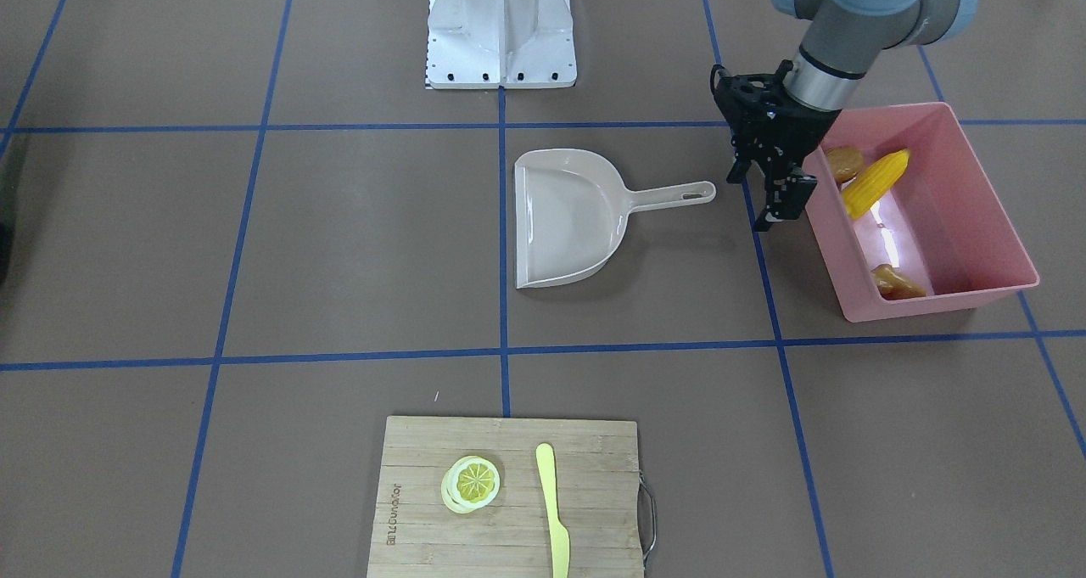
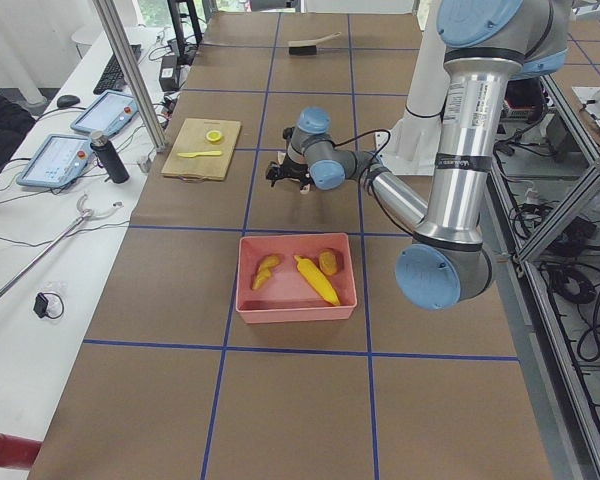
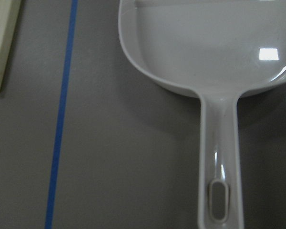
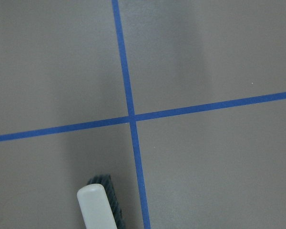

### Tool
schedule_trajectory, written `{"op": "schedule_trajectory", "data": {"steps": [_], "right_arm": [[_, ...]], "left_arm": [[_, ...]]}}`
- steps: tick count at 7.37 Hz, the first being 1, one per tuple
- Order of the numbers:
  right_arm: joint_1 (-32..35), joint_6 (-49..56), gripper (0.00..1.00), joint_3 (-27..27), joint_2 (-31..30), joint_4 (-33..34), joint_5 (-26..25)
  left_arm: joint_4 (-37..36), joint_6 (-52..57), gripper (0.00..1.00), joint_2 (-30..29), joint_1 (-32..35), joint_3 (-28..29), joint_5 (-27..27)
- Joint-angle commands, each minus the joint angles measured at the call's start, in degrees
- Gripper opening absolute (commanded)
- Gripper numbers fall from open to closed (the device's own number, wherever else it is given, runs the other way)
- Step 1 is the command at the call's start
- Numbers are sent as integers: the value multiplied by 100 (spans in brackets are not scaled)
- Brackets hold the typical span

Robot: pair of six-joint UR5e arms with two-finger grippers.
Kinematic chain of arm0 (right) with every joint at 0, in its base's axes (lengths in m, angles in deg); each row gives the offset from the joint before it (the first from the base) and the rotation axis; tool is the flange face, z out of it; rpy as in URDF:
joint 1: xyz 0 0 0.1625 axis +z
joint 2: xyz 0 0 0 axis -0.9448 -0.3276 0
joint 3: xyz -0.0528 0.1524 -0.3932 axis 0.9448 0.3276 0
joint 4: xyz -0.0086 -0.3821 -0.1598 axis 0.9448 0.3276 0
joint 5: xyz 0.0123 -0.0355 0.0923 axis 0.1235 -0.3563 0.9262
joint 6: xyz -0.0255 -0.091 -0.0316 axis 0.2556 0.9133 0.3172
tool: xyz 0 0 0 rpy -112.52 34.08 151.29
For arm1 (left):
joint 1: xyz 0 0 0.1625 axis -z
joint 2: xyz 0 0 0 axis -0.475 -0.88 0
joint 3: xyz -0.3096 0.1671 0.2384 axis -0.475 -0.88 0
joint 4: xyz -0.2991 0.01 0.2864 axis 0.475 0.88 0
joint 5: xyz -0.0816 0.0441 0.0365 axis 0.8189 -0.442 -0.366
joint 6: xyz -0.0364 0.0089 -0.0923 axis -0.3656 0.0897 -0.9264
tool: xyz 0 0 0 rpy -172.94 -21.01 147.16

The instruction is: Sweep and dump trash into bin

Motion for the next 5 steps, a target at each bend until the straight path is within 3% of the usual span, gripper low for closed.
{"op": "schedule_trajectory", "data": {"steps": [1, 3, 4, 5], "right_arm": [[170, 1568, 100, 11, -420, -21, -167], [250, 1512, 100, -41, -432, 5, -238], [285, 1502, 100, -50, -440, 49, -247], [294, 1485, 100, -33, -449, 58, -256]], "left_arm": [[5, -130, 98, 536, 1120, -200, 23], [-13, -804, 98, 1063, 1949, -147, 66], [-4, -1739, 98, 1327, 2135, -103, 502], [-4, -2427, 98, 1294, 2789, 202, 1507]]}}
